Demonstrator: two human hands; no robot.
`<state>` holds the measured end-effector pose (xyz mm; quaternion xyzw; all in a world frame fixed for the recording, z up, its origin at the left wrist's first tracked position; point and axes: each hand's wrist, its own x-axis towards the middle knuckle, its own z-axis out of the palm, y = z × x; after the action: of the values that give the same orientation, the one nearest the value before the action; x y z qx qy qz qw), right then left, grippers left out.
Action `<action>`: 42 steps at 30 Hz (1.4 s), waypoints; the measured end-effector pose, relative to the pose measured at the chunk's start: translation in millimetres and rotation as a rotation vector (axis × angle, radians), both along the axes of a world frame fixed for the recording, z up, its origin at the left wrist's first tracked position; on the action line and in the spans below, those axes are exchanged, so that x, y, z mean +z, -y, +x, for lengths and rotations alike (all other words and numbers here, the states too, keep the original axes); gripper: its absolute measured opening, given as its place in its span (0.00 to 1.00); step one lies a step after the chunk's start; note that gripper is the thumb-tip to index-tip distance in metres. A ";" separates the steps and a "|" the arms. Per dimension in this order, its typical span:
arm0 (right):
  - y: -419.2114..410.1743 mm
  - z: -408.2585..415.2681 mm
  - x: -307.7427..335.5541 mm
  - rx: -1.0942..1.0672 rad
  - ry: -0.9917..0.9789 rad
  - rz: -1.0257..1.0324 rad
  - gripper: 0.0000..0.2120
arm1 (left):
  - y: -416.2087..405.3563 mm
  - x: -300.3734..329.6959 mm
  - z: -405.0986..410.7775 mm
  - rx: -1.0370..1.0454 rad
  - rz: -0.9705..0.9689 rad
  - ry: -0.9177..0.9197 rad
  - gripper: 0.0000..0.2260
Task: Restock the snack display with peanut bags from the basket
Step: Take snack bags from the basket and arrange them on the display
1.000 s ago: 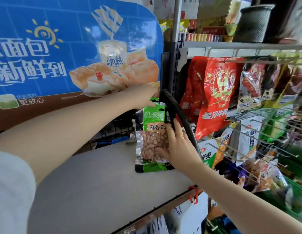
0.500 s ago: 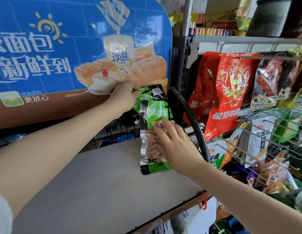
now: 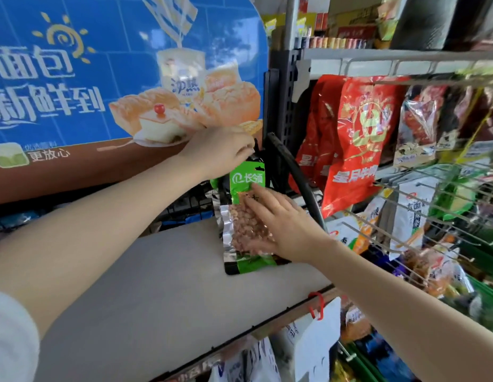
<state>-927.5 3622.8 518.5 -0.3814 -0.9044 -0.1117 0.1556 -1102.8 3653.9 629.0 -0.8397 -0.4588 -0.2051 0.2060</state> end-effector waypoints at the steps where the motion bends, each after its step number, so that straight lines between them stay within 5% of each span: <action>1: 8.5 10.8 6.1 0.019 -0.082 -0.008 0.35 | 8.6 -3.0 8.3 -0.061 -0.008 0.018 0.12; 6: 65.6 99.1 9.3 -0.115 -0.447 0.131 0.14 | 68.0 -23.2 77.4 -0.307 -0.047 0.033 0.14; 13: 163.1 245.2 -87.2 -0.508 -0.422 -0.127 0.16 | 141.5 -112.9 230.4 -0.545 -0.350 -0.089 0.16; 22: 353.5 415.9 -290.4 -1.023 -0.343 -0.833 0.10 | 249.8 -374.9 396.1 -0.277 -0.958 -0.577 0.12; 30: 467.8 470.9 -485.1 -1.245 -0.426 -1.239 0.07 | 334.6 -595.2 459.0 -0.180 -1.360 -0.652 0.10; 36: 463.4 467.6 -645.7 -1.277 -0.429 -1.327 0.07 | 334.6 -762.0 471.9 -0.082 -1.437 -0.640 0.10; 42: 392.3 459.6 -768.7 -1.141 -0.369 -1.121 0.21 | 315.6 -868.3 473.0 -0.010 -1.284 -0.544 0.14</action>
<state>-467.9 3230.5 -250.3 -0.8161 -0.4526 0.3594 0.0075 -629.8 3338.2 -239.3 -0.8189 -0.4174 0.3235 -0.2247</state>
